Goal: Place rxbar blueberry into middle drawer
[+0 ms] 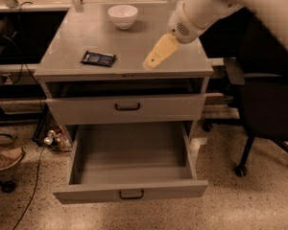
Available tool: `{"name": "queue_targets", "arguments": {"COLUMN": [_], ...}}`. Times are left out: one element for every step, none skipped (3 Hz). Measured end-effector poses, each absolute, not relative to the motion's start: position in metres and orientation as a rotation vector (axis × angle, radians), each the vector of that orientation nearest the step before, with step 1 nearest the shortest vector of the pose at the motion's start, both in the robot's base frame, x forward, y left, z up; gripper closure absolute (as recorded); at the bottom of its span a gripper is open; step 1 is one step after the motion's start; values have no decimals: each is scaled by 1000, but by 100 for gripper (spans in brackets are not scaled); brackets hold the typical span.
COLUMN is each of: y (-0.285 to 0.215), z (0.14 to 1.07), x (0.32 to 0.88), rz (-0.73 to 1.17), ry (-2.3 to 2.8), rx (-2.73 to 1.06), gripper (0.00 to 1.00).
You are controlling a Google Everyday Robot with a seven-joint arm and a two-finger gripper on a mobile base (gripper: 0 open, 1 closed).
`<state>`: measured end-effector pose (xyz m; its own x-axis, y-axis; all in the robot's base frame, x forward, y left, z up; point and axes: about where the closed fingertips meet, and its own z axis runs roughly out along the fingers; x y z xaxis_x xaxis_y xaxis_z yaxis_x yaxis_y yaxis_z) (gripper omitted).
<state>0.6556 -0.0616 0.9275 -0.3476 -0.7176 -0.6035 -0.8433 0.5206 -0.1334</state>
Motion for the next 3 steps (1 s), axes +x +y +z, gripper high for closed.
{"name": "queue_targets", "arguments": {"y": [-19,13,36], "z": [903,890,885], "x": [686,708,730], "rz": [298,305,305], "ry": [2094,2056,2061], "rx": [-1315,-1333,-1313], "gripper": [0,0,0]}}
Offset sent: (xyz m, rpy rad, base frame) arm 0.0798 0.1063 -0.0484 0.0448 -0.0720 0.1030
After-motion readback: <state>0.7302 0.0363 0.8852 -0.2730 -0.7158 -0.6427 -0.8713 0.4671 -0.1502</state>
